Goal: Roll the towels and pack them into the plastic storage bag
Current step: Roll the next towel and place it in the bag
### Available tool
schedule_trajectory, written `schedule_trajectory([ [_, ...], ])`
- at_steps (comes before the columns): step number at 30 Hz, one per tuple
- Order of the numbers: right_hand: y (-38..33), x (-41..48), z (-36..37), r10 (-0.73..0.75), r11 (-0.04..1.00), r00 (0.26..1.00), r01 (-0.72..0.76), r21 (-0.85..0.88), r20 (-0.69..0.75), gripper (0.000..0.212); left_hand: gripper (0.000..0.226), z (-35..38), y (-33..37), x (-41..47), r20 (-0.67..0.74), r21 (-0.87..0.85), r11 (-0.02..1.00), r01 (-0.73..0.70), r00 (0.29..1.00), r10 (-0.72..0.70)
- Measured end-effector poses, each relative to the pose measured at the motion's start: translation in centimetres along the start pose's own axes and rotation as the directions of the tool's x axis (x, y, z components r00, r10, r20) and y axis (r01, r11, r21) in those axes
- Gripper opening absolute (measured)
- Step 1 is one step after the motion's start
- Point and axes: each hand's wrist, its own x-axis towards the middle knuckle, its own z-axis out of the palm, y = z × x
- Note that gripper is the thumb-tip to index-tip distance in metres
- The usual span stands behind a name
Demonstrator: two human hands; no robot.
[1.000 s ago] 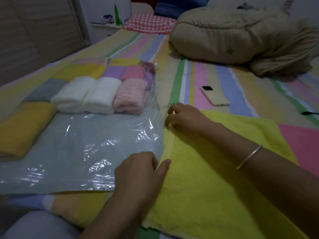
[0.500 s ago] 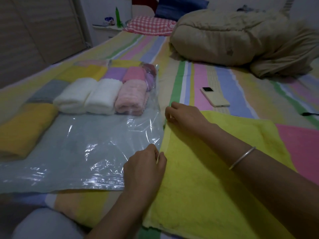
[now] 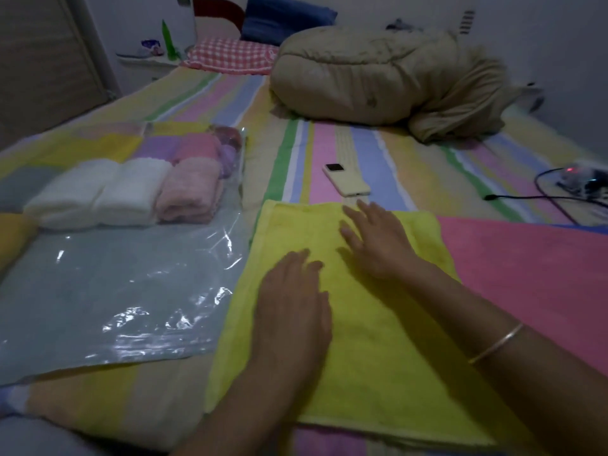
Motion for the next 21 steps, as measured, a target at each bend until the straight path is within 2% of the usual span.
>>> schedule_trajectory([
  [2, 3.9, -1.2, -0.8, 0.148, 0.988, 0.988, -0.145, -0.058, 0.05, 0.057, 0.051, 1.5, 4.5, -0.5, 0.095, -0.103, 0.986, -0.13, 0.986, 0.14],
  [4, 7.2, -2.2, -0.9, 0.218, 0.973, 0.967, -0.205, -0.107, 0.132, 0.059, 0.058, 3.1, 7.8, -1.2, 0.196, -0.146, 0.963, -0.224, 0.948, 0.25],
  [7, 10.5, -2.7, 0.2, 0.253, 0.967, 0.937, -0.236, -0.098, 0.241, 0.063, 0.064, 5.7, 8.9, -2.3, 0.332, -0.073, 0.952, -0.298, 0.893, 0.305],
  [9, 11.7, -2.2, 0.3, 0.278, 0.955, 0.943, -0.292, 0.057, 0.183, 0.063, 0.065, 6.7, 8.5, -3.0, 0.411, -0.025, 0.95, -0.311, 0.863, 0.294],
  [11, 12.2, -1.4, -0.5, 0.403, 0.871, 0.915, -0.385, 0.306, 0.001, 0.059, 0.065, 6.9, 8.3, -3.1, 0.453, -0.012, 0.95, -0.312, 0.845, 0.284],
  [12, 12.4, -0.9, -1.0, 0.513, 0.789, 0.856, -0.443, 0.425, -0.06, 0.055, 0.067, 6.8, 8.4, -3.1, 0.466, -0.007, 0.95, -0.312, 0.839, 0.279],
  [13, 12.7, -0.4, -1.3, 0.608, 0.704, 0.792, -0.502, 0.502, -0.061, 0.054, 0.07, 6.6, 8.5, -3.0, 0.475, -0.002, 0.951, -0.31, 0.836, 0.274],
  [14, 12.8, -0.1, -1.7, 0.67, 0.624, 0.742, -0.565, 0.54, 0.002, 0.056, 0.073, 6.4, 8.6, -2.9, 0.476, -0.002, 0.952, -0.305, 0.837, 0.27],
  [16, 13.0, 0.3, -1.9, 0.686, 0.475, 0.703, -0.629, 0.616, 0.188, 0.06, 0.078, 6.0, 8.9, -2.7, 0.463, -0.032, 0.956, -0.291, 0.844, 0.272],
  [18, 12.5, 0.4, -2.3, 0.617, 0.343, 0.715, -0.62, 0.705, 0.329, 0.052, 0.081, 5.6, 9.4, -2.5, 0.441, -0.088, 0.966, -0.245, 0.86, 0.258],
  [20, 12.2, 0.3, -2.8, 0.538, 0.334, 0.744, -0.621, 0.709, 0.397, 0.038, 0.073, 5.2, 9.8, -2.1, 0.423, -0.128, 0.972, -0.198, 0.875, 0.234],
  [21, 12.2, 0.4, -3.3, 0.519, 0.371, 0.761, -0.61, 0.7, 0.389, 0.043, 0.069, 5.0, 9.9, -1.9, 0.417, -0.144, 0.973, -0.178, 0.881, 0.223],
])
